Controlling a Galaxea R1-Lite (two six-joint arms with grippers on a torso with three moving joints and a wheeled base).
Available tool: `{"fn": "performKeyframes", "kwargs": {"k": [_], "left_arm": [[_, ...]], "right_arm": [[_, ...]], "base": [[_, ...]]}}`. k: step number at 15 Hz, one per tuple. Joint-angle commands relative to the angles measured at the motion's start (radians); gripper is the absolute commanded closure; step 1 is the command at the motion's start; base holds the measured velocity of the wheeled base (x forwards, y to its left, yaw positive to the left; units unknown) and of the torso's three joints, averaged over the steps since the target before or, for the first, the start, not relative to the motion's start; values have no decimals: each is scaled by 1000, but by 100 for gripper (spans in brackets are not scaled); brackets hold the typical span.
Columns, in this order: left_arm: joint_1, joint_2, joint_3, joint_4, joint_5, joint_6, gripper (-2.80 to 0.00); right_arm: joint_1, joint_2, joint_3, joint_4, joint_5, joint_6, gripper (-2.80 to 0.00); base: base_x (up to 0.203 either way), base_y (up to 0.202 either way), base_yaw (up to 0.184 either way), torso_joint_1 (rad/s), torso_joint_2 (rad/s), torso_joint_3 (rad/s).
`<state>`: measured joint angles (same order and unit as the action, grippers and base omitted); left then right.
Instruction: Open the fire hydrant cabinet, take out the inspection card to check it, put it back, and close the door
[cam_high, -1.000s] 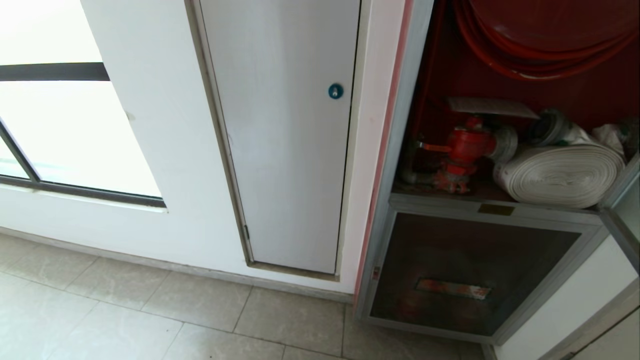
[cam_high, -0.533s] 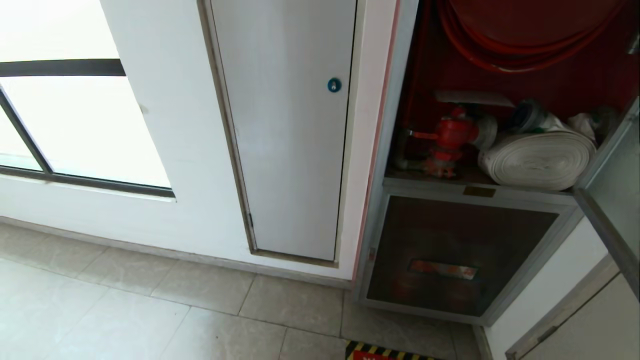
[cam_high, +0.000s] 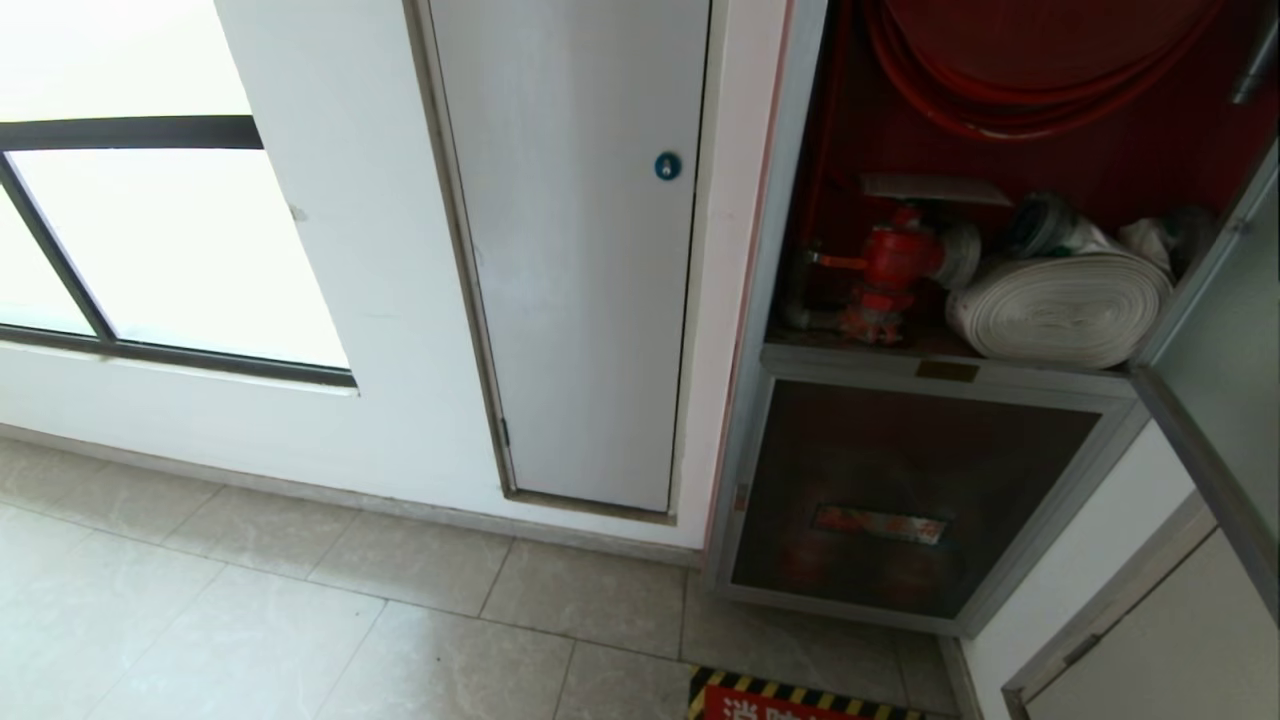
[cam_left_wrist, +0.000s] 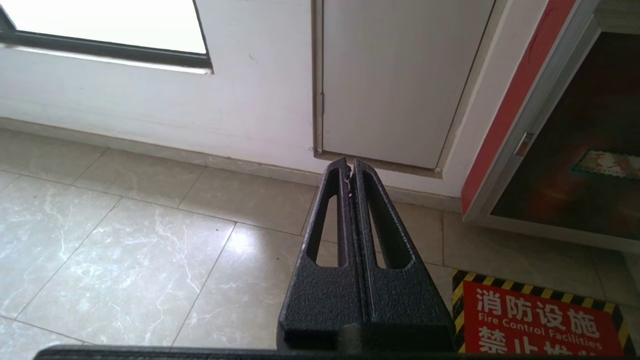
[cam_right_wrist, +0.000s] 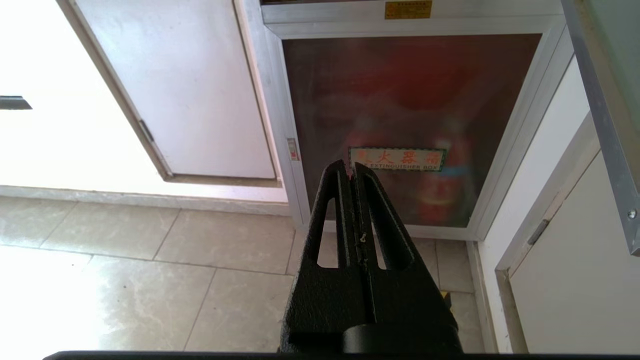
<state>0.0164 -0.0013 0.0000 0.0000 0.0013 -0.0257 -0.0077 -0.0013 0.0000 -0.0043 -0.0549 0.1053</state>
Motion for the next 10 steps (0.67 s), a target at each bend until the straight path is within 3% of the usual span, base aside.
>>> {"fn": "performKeyframes", "kwargs": {"k": [1, 6, 10], "left_arm": [[0, 1, 0, 0, 0, 0, 0], [0, 1, 0, 0, 0, 0, 0], [0, 1, 0, 0, 0, 0, 0]], "right_arm": [[0, 1, 0, 0, 0, -1, 0], [0, 1, -13, 3, 0, -10, 0], [0, 65, -143, 44, -5, -8, 0]], "base": [[0, 0, 0, 0, 0, 0], [0, 0, 0, 0, 0, 0], [0, 0, 0, 0, 0, 0]]}}
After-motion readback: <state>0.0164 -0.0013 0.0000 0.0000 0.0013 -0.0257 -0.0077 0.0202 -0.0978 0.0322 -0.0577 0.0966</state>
